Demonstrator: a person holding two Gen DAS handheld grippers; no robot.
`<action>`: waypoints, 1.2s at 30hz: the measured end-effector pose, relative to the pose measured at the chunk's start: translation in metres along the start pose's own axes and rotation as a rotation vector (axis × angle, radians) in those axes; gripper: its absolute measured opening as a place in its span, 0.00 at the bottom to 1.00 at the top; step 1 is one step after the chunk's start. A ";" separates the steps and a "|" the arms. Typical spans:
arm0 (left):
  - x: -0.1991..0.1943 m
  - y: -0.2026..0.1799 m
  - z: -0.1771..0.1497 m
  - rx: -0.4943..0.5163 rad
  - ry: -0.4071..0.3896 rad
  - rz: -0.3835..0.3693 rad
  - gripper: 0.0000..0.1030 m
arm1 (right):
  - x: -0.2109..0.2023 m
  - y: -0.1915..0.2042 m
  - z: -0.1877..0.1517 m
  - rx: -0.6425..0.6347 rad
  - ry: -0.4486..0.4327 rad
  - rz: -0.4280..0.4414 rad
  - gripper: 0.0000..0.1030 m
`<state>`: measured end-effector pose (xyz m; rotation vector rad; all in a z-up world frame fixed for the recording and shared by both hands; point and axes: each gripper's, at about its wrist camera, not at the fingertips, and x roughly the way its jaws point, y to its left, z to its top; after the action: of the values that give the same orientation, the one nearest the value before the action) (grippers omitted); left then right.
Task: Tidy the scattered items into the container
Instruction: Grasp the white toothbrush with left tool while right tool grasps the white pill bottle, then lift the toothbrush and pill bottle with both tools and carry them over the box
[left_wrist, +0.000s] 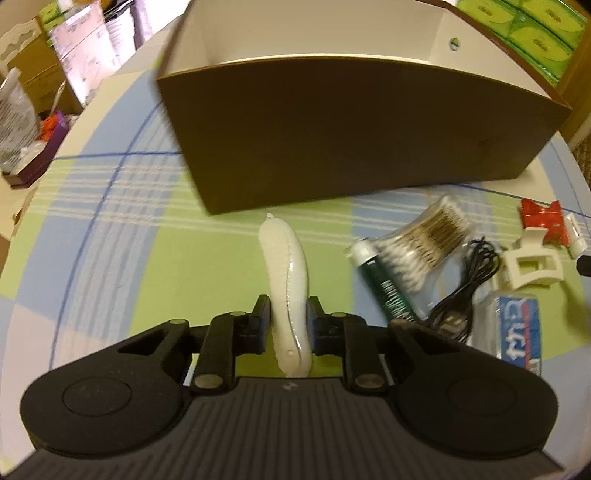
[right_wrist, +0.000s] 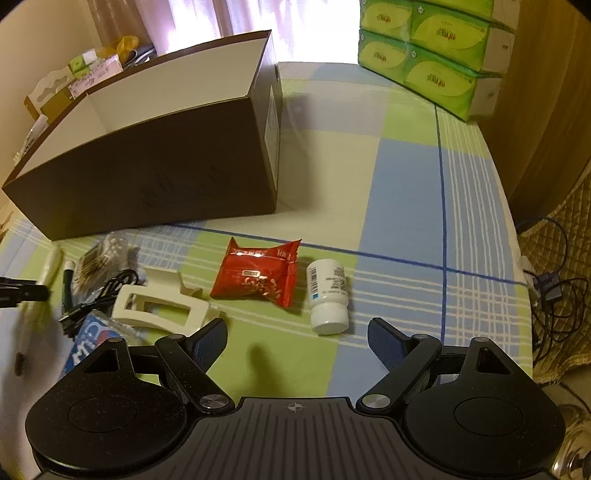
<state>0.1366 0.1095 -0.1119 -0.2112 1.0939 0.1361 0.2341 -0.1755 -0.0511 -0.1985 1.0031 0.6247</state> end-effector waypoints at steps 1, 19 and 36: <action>-0.001 0.005 -0.001 -0.010 0.002 0.003 0.16 | 0.002 -0.001 0.000 -0.010 -0.003 -0.001 0.86; 0.003 0.017 0.006 -0.016 -0.005 0.023 0.17 | 0.034 -0.015 0.015 -0.107 -0.031 -0.054 0.44; -0.003 -0.001 -0.004 0.070 0.006 0.034 0.17 | 0.021 -0.004 -0.003 -0.095 -0.038 -0.060 0.32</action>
<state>0.1323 0.1071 -0.1112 -0.1306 1.1062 0.1276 0.2422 -0.1714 -0.0707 -0.2983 0.9282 0.6203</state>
